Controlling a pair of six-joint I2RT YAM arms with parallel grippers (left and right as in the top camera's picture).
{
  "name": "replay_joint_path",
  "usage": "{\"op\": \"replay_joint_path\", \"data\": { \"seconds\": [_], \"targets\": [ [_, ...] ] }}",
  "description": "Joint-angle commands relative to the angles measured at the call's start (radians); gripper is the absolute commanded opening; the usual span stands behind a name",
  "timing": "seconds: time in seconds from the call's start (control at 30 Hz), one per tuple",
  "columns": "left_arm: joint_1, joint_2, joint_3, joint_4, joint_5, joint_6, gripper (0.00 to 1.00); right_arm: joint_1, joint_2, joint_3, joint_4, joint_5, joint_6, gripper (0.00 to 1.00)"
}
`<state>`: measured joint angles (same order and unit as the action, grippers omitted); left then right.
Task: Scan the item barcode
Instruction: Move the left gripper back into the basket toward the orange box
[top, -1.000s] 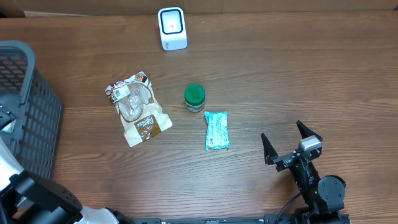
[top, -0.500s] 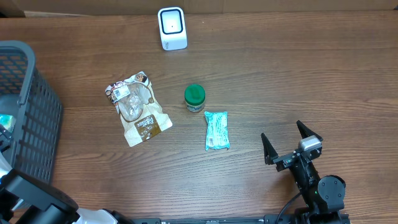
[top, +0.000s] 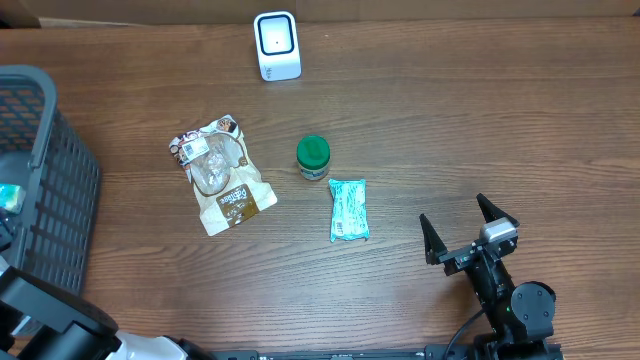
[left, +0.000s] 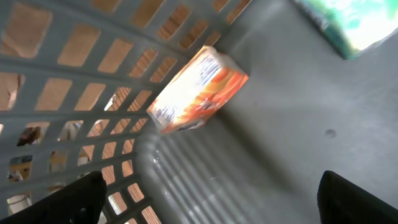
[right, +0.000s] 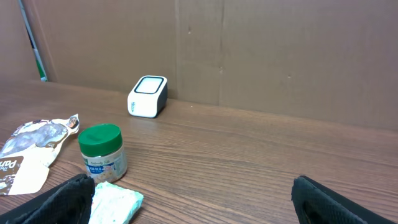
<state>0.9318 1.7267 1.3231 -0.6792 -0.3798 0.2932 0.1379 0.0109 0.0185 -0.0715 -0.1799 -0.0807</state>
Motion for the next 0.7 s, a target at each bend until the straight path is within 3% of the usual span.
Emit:
{"op": "replay_joint_path", "data": {
  "seconds": [0.0, 0.67],
  "targets": [
    [0.026, 0.015, -0.006, 0.01, -0.012, 0.026, 0.89, -0.002, -0.008, -0.011, 0.005, -0.005, 0.006, 1.0],
    [0.084, 0.103, -0.006, 0.107, 0.067, 0.093, 0.87, -0.002, -0.008, -0.011, 0.005, -0.005, 0.006, 1.0]
  ]
}}
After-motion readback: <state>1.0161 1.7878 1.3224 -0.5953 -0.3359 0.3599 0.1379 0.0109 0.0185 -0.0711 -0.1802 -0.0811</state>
